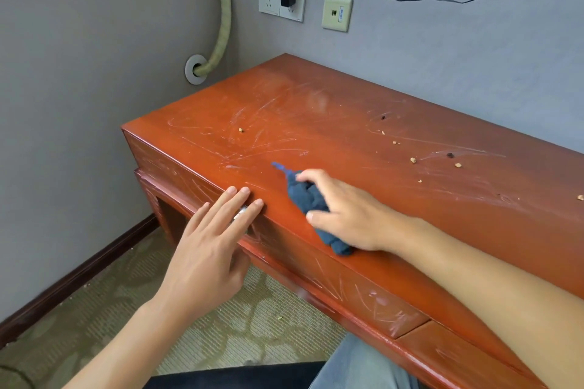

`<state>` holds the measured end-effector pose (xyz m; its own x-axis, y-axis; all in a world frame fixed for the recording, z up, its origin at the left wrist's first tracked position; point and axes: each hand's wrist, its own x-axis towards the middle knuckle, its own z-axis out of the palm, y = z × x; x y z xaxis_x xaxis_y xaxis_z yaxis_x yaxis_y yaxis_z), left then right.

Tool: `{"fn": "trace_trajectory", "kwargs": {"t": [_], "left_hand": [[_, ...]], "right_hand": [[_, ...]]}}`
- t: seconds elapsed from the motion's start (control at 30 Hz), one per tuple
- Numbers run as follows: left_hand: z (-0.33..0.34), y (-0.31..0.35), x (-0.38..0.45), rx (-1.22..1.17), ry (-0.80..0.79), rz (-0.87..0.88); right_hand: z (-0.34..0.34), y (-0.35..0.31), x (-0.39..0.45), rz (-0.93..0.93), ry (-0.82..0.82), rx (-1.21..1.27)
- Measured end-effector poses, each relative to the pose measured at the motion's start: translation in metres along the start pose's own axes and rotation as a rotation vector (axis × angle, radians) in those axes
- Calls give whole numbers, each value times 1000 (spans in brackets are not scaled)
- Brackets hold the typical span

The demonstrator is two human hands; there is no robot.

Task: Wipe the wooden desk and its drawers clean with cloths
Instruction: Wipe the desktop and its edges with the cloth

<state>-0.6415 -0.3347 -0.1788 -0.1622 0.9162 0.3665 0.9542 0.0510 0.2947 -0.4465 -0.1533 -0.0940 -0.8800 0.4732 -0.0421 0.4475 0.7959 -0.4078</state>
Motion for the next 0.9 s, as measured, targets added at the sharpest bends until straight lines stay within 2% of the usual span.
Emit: {"fn": "trace_trajectory", "kwargs": {"t": [0.1, 0.2, 0.27, 0.43, 0.53, 0.6, 0.67, 0.8, 0.9], "left_hand": [[1, 5, -1, -49, 7, -30], [4, 11, -2, -107, 19, -62], [4, 12, -2, -124, 29, -75], [0, 8, -1, -133, 41, -60], [-2, 8, 1, -111, 24, -77], [-5, 7, 2, -83, -2, -82], [-6, 5, 4, -56, -31, -80], [-8, 2, 5, -42, -31, -68], [-8, 1, 5, -44, -13, -58]], "right_hand": [[-12, 32, 26, 153, 224, -17], [-4, 44, 64, 173, 380, -21], [8, 30, 80, 161, 427, -39], [21, 6, 63, -133, 350, -143], [4, 30, 73, 44, 414, -299], [-5, 45, 87, 208, 450, -290], [-7, 46, 98, 263, 455, -245], [10, 19, 94, 173, 444, -194], [21, -1, 71, -8, 327, -122]]}}
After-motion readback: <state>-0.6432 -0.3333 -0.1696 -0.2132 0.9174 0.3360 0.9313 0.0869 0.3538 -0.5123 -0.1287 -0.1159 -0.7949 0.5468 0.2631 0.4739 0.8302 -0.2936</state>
